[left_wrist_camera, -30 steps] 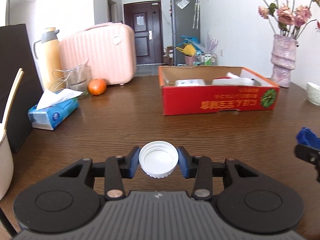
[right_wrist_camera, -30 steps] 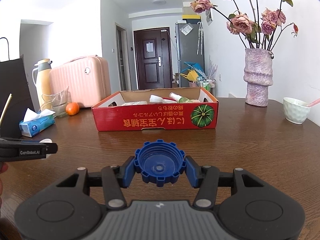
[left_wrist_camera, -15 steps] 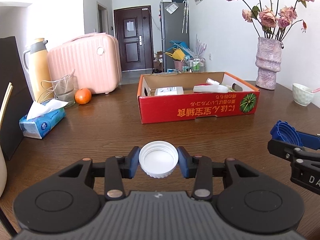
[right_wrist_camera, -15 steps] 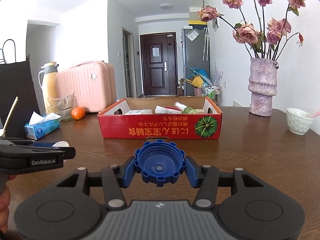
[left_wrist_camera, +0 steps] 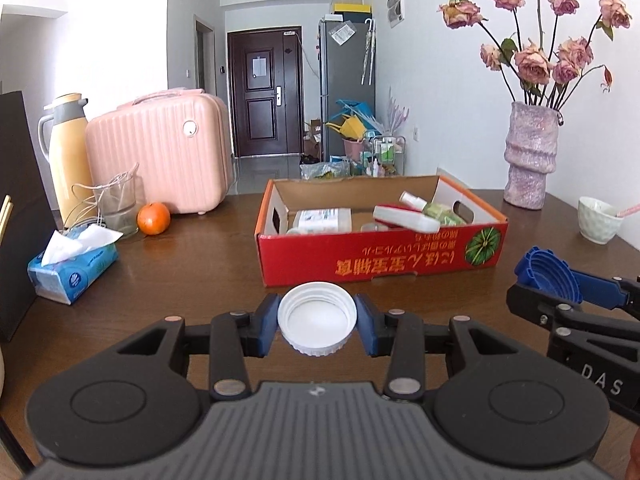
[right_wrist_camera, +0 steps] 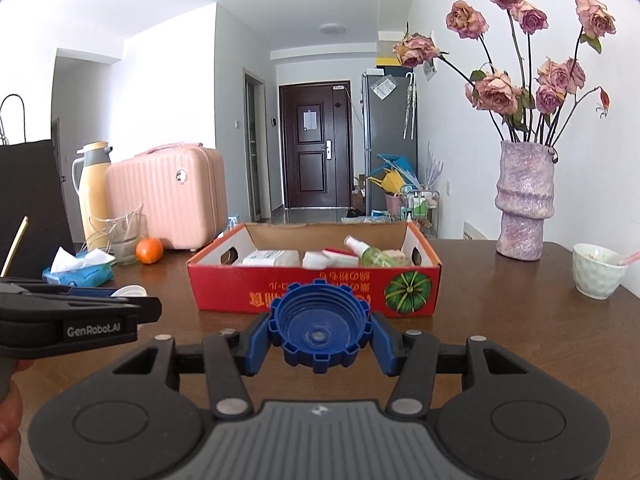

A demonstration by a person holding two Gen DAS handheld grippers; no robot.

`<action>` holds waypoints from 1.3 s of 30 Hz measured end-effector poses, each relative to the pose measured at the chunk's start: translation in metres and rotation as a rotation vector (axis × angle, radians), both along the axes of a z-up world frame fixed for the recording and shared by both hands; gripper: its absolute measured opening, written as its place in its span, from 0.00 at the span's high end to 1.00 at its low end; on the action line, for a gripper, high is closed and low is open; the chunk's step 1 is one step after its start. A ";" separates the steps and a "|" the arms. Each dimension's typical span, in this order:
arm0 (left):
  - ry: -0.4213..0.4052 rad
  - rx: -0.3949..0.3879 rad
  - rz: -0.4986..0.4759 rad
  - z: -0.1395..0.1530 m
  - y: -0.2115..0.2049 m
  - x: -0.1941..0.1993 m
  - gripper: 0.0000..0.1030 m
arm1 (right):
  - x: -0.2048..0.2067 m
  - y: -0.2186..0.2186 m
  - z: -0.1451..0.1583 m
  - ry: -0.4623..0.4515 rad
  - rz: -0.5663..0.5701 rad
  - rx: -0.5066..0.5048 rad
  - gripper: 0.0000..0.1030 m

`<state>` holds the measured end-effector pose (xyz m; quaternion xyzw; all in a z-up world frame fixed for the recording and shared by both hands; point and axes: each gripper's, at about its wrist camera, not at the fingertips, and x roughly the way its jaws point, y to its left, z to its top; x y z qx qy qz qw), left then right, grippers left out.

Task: Organize rigid objects
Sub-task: 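Carry the white cap in the left gripper over the box while the right carries the blue cap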

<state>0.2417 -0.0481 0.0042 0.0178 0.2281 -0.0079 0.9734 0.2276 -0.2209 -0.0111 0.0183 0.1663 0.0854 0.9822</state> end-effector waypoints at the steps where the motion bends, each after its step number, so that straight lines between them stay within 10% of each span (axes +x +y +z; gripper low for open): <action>1: -0.004 -0.002 0.001 0.002 -0.001 0.002 0.60 | 0.002 0.000 0.002 -0.005 -0.002 -0.002 0.50; 39: -0.027 -0.102 0.111 0.028 0.001 0.143 0.60 | 0.151 0.000 0.028 -0.043 -0.043 0.011 0.50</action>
